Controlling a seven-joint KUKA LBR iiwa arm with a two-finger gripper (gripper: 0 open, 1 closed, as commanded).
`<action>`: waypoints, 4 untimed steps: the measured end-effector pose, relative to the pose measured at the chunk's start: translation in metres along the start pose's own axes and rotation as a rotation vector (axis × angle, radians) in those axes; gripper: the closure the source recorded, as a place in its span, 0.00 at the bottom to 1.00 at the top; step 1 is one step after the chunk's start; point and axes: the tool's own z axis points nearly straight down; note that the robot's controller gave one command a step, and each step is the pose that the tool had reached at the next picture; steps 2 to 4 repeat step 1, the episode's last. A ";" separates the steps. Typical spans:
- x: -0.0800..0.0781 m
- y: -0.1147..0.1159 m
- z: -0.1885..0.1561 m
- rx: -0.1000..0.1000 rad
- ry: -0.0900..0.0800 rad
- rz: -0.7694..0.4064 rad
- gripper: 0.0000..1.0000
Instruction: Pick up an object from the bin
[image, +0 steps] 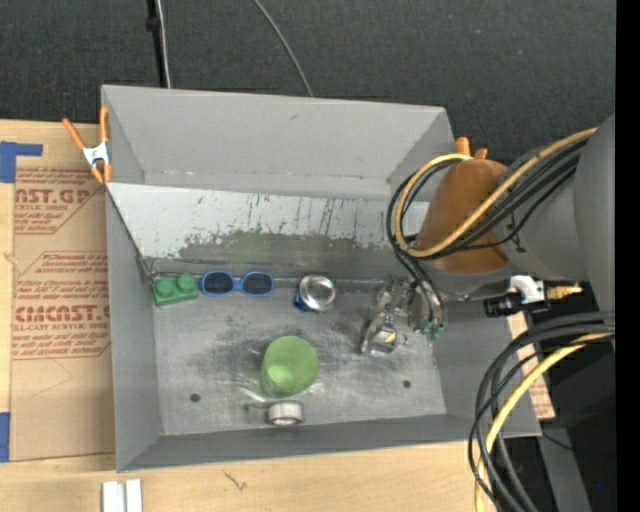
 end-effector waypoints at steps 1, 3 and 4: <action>0.010 -0.014 -0.154 0.001 -0.006 -0.445 1.00; 0.010 -0.014 -0.154 0.001 -0.006 -0.445 1.00; 0.010 -0.014 -0.154 0.001 -0.006 -0.445 1.00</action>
Offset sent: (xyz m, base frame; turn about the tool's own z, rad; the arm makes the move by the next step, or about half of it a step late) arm -0.0156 -0.0103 0.1515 -0.4438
